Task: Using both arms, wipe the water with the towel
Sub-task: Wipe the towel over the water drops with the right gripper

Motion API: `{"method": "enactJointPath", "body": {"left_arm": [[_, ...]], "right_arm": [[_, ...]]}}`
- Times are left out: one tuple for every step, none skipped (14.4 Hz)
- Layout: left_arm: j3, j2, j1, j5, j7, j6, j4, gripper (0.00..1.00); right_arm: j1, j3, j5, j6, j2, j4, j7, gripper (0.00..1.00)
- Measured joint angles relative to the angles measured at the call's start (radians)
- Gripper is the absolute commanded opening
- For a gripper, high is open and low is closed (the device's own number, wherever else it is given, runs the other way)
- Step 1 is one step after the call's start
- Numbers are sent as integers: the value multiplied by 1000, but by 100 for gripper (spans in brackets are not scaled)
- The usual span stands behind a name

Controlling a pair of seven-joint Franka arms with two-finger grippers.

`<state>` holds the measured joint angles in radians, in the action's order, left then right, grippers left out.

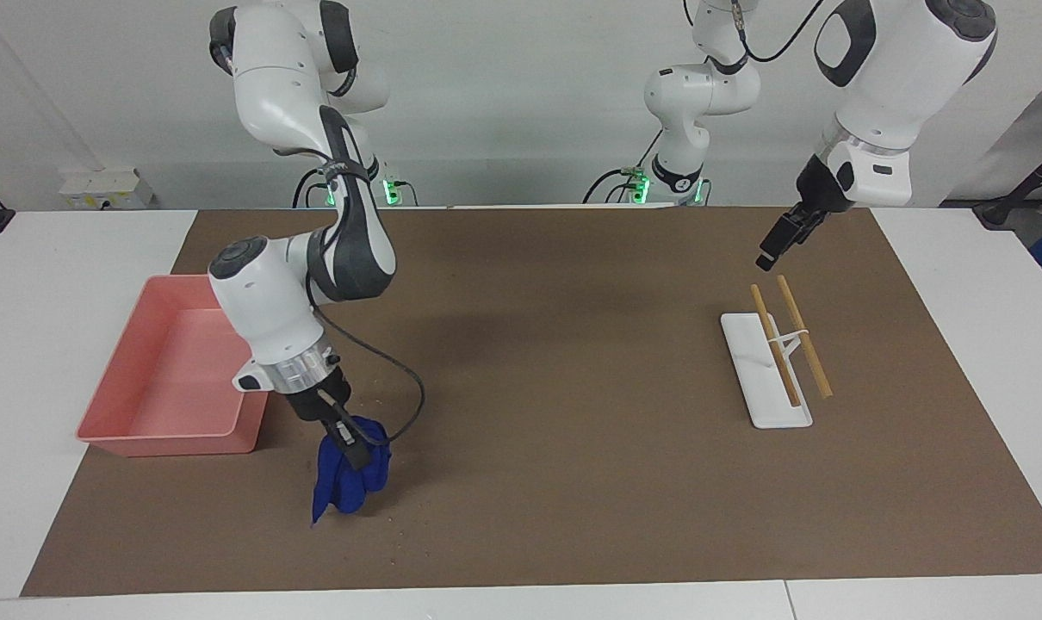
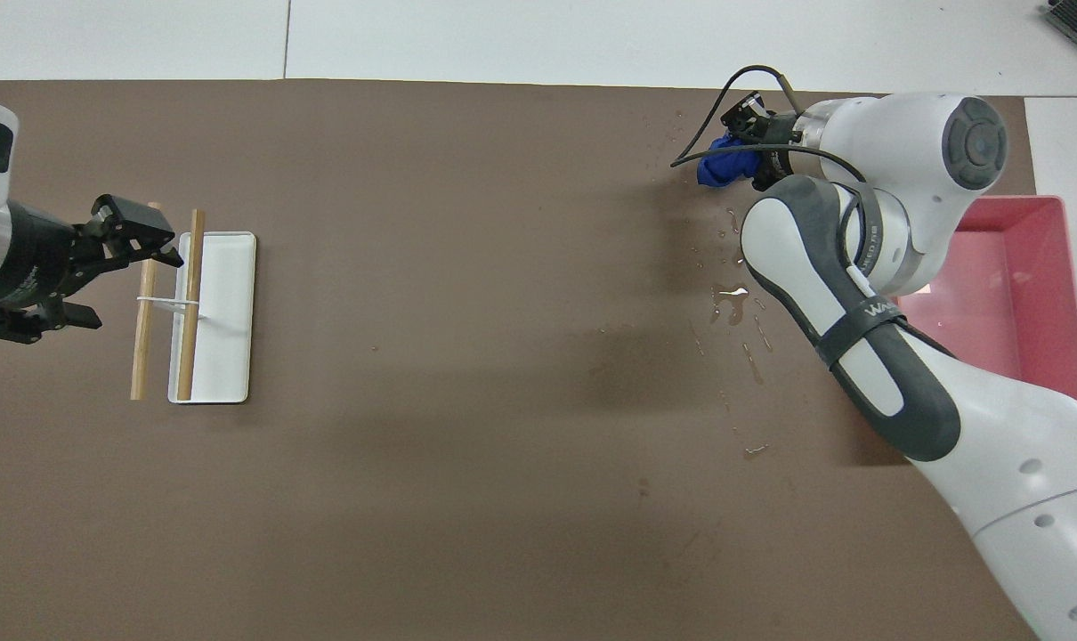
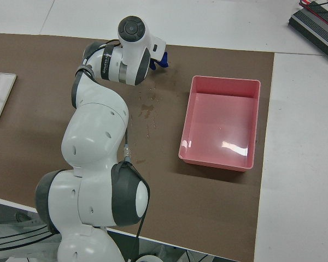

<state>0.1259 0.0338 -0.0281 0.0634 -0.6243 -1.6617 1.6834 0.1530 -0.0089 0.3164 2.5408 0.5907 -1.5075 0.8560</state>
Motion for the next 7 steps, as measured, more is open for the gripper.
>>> {"method": "enactJointPath", "body": {"left_arm": [[2,4,-4,-46,26,33,0,100],[6,8,-4,-88,49,65,-1,100],[10,12,-4,-110,83,93,-1,100],[13,15,-4,-122,132,111,-1,100],[12,17,-4,-129,201,128,-1,100],[10,18,-6,-134,261,137,-1,100],[6,18,-8,-134,297,140,-1,100]], "right_arm": [[1,3,0,16,38,33,0,0],[1,5,0,24,71,66,0,0],[2,7,8,32,95,89,0,0],[4,8,28,44,108,97,0,0],[8,10,47,61,115,88,0,0],[14,10,57,79,117,65,0,0],[21,11,58,98,116,38,0,0]]}}
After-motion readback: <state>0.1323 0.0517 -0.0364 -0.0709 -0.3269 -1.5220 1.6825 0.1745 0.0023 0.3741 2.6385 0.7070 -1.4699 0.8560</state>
